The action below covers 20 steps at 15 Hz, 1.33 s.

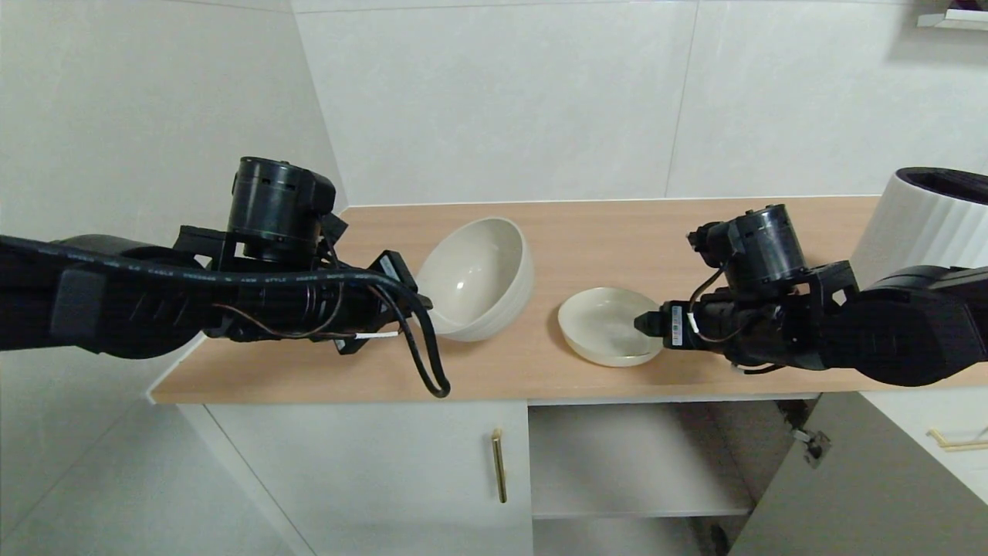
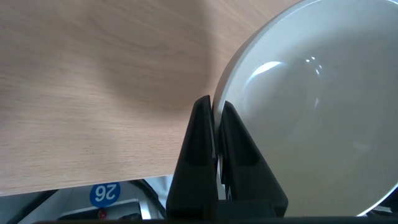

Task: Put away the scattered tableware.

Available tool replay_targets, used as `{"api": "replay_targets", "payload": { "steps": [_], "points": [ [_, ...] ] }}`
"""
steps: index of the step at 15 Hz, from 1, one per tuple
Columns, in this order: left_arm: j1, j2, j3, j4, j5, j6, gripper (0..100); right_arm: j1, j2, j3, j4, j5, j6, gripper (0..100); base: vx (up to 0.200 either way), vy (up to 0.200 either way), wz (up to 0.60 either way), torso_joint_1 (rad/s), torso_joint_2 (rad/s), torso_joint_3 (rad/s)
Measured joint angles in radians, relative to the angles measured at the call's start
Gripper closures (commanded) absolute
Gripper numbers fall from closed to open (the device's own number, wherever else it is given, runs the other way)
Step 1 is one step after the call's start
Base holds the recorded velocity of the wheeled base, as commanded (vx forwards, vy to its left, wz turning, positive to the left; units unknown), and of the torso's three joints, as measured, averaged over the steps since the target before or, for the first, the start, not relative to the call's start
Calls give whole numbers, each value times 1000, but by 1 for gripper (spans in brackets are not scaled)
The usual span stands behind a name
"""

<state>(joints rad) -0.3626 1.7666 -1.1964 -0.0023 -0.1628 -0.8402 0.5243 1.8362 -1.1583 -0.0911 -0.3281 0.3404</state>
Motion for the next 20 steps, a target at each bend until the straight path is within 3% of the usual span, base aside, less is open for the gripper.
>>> {"api": "replay_targets", "payload": {
  "steps": [1,2,12,16,20],
  "points": [
    [-1,0,0,0,0,0,100,0,2,0,0,0,0,0,0,0,0,0,0,0],
    [0,0,0,0,0,0,100,0,5,0,0,0,0,100,0,0,0,0,0,0],
    [0,-12,0,31,1,5,100,-1,-7,7,4,4,6,100,0,0,0,0,0,0],
    [0,-92,40,91,-3,61,100,0,-153,65,58,67,4,100,0,0,0,0,0,0],
    [-3,-239,168,98,-16,107,100,1,-334,92,273,214,5,100,0,0,0,0,0,0]
  ]
}}
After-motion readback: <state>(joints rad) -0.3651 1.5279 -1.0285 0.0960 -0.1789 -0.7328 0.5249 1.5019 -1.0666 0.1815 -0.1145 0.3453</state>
